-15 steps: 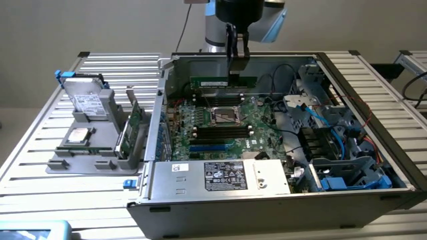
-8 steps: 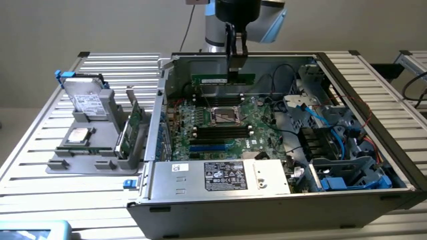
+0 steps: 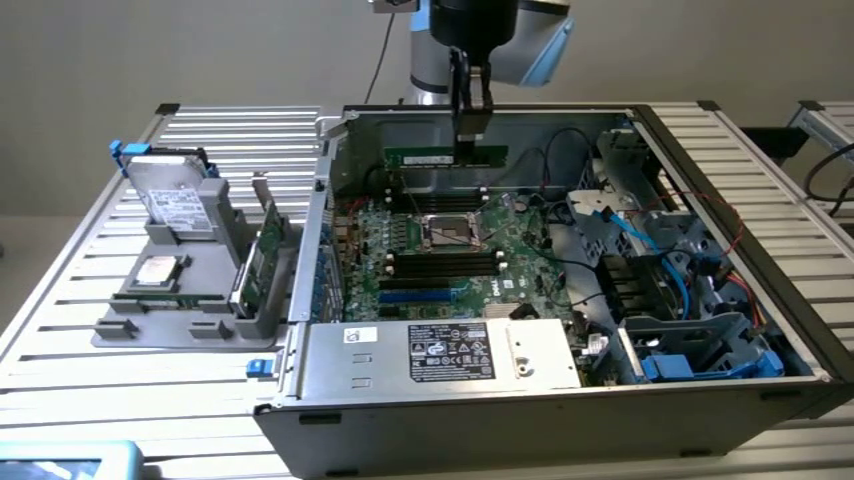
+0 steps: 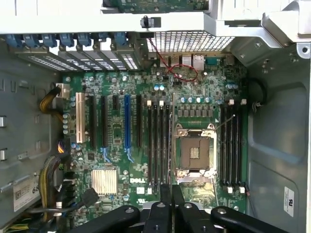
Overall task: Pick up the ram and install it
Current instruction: 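Insert the ram into the slot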
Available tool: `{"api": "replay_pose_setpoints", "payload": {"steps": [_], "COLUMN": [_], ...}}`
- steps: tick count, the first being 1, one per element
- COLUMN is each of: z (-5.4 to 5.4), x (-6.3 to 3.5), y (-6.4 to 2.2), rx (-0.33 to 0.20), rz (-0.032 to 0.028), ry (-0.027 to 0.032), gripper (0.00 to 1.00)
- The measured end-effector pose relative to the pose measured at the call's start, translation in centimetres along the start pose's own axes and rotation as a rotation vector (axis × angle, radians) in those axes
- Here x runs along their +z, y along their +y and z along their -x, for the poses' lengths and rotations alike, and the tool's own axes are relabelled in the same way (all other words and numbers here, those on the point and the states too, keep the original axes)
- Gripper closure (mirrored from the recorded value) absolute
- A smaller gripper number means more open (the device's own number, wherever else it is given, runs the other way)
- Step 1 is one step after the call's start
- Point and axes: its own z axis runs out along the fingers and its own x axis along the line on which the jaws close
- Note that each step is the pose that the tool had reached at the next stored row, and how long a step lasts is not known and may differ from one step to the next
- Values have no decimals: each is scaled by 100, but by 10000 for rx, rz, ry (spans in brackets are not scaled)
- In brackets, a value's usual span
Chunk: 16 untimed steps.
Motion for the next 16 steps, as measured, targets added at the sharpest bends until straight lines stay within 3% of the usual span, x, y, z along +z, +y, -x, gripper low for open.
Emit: {"api": "replay_pose_setpoints", "payload": {"steps": [9,16], "z": [18,-9], "x": [146,178], "y": [4,5], "rx": [-13,-14], "rz": [-1,2], "ry": [11,40], "gripper": [87,87]}}
